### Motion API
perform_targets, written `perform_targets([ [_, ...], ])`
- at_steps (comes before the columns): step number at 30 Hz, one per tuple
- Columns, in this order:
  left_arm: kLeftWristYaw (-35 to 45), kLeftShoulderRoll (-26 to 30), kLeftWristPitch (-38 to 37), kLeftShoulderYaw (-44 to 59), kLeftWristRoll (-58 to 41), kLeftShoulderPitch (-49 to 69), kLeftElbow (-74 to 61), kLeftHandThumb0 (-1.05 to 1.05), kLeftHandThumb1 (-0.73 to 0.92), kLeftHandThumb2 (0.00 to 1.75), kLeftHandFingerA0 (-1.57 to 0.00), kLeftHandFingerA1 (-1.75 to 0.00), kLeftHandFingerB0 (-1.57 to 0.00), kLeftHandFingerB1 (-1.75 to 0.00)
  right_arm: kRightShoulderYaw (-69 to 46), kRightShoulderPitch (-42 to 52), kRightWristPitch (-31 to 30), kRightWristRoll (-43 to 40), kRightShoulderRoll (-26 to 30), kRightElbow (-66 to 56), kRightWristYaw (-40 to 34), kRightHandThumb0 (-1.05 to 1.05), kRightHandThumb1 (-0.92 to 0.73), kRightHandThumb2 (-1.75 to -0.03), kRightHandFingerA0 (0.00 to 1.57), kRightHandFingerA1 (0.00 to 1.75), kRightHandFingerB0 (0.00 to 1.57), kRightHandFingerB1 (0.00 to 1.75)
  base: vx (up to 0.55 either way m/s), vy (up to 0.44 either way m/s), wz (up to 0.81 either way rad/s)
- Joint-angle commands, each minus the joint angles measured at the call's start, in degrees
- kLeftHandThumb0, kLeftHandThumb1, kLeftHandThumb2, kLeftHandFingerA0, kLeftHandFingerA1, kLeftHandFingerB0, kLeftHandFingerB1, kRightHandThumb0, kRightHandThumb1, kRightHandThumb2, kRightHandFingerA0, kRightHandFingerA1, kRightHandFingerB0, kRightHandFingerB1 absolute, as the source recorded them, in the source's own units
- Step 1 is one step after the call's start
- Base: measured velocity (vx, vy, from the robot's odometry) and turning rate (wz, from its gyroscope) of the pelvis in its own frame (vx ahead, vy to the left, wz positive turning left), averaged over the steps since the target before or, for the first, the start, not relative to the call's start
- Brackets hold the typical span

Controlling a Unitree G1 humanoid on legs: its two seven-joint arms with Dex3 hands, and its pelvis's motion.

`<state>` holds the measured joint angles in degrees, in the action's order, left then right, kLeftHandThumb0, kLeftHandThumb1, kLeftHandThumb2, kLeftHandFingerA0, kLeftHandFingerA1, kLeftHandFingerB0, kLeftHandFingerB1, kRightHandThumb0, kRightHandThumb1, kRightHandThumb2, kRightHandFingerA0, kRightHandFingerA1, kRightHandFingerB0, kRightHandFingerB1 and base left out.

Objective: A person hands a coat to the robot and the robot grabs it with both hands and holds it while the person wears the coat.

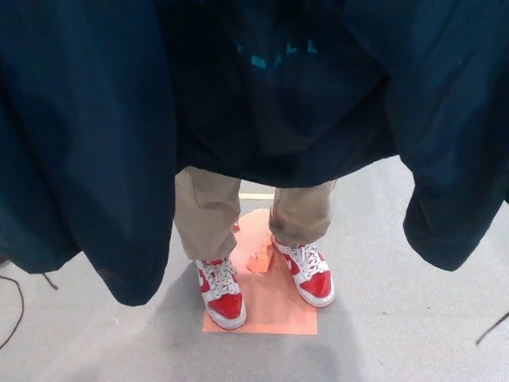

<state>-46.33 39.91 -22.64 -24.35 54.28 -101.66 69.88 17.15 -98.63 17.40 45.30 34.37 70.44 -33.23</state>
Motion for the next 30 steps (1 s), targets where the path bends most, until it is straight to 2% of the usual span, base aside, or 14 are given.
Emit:
perform_targets([
  [1,2.6,0.8,4.4,-1.5,0.3,-5.0,2.6,-0.13,0.59,0.72,-0.86,-1.75,-0.55,-1.56,0.7,-4.3,-4.1,-0.5,2.5,2.2,1.0,-0.08,-0.66,-0.58,0.84,1.73,0.62,1.37,0.00,0.000,0.00],
  [8,3.9,0.7,5.1,-2.8,0.0,-9.1,3.9,-0.13,0.71,0.62,-0.89,-1.74,-0.74,-1.09,2.3,-7.0,-5.5,0.1,2.1,3.2,-3.3,-0.13,-0.64,-0.59,0.89,1.71,0.78,0.98,0.00,0.000,0.00],
  [9,3.5,0.7,5.3,-2.9,-0.1,-9.5,4.1,-0.12,0.72,0.64,-0.88,-1.75,-0.64,-1.34,2.3,-7.3,-5.4,0.0,1.9,3.2,-4.3,-0.19,-0.48,-0.89,1.22,1.36,0.78,0.92,0.00,0.000,0.00],
  [10,2.9,0.6,5.4,-2.9,-0.3,-10.0,4.2,-0.20,0.58,0.91,-1.23,-1.43,-0.74,-1.15,2.2,-7.7,-5.1,-0.1,1.9,3.2,-5.7,-0.19,-0.50,-0.90,1.23,1.36,0.77,0.96,0.00,0.000,0.00],
  [13,3.2,0.6,5.9,-2.8,-0.7,-10.6,4.4,-0.17,0.58,0.88,-1.23,-1.45,-0.75,-1.18,2.4,-8.3,-4.8,-0.1,2.1,3.4,-6.4,-0.13,-0.69,-0.63,0.90,1.75,0.62,1.41,0.00,0.000,0.00],
  [15,3.4,0.7,6.1,-2.8,-0.9,-11.1,4.4,-0.14,0.57,0.86,-1.23,-1.46,-0.77,-1.21,2.4,-8.8,-4.8,-0.2,2.1,3.6,-6.5,-0.12,-0.68,-0.63,0.90,1.75,0.61,1.43,0.00,0.000,0.00],
  [16,3.5,0.7,6.3,-2.8,-0.9,-11.3,4.5,-0.08,0.69,0.63,-0.87,-1.75,-0.63,-1.45,2.3,-9.2,-5.0,-0.4,2.0,3.7,-6.1,-0.13,-0.71,-0.63,0.90,1.75,0.64,1.35,0.00,0.000,0.00],
  [22,2.9,1.4,6.4,-2.7,-1.0,-12.4,4.8,-0.08,0.66,0.64,-0.90,-1.75,-0.68,-1.36,2.3,-10.8,-5.2,-0.7,1.6,4.0,-6.6,-0.15,-0.71,-0.62,0.92,1.72,0.76,1.05,0.00,0.000,0.00],
  [23,3.0,1.3,7.1,-2.6,-1.1,-12.6,4.9,-0.17,0.51,0.89,-1.21,-1.37,-0.78,-1.05,2.3,-10.9,-5.2,-0.7,1.6,4.0,-6.7,-0.13,-0.68,-0.62,0.93,1.72,0.74,1.13,0.00,0.000,0.00],
  [24,3.0,1.3,7.4,-2.5,-1.2,-12.6,4.9,-0.17,0.51,0.89,-1.21,-1.37,-0.78,-1.05,2.3,-10.9,-5.2,-0.6,1.7,4.0,-6.8,-0.13,-0.68,-0.62,0.93,1.72,0.74,1.13,0.00,0.000,0.00],
  [25,3.1,1.4,7.6,-2.3,-1.3,-12.7,4.9,-0.11,0.67,0.62,-0.89,-1.75,-0.69,-1.33,2.5,-11.1,-5.2,-0.5,1.7,4.0,-7.1,-0.14,-0.64,-0.61,0.95,1.72,0.77,1.03,0.00,0.000,0.00],
  [26,3.2,1.6,7.6,-2.2,-1.5,-12.7,4.9,-0.17,0.51,0.85,-1.23,-1.44,-0.78,-1.18,2.7,-11.2,-5.2,-0.2,1.7,4.1,-7.5,-0.13,-0.64,-0.61,0.95,1.72,0.76,1.04,0.00,0.000,0.00],
  [29,2.8,1.9,7.8,-2.3,-1.4,-12.7,4.9,-0.18,0.51,0.84,-1.22,-1.44,-0.78,-1.21,3.1,-11.4,-5.1,0.1,1.8,4.1,-8.0,-0.14,-0.63,-0.61,0.96,1.72,0.76,1.04,0.00,0.000,0.00],
  [30,2.5,1.9,7.6,-2.3,-1.5,-12.8,5.0,-0.11,0.66,0.61,-0.84,-1.75,-0.57,-1.50,3.2,-11.6,-5.1,0.1,1.9,4.2,-8.1,-0.14,-0.63,-0.61,0.96,1.72,0.76,1.06,0.00,0.000,0.00],
])
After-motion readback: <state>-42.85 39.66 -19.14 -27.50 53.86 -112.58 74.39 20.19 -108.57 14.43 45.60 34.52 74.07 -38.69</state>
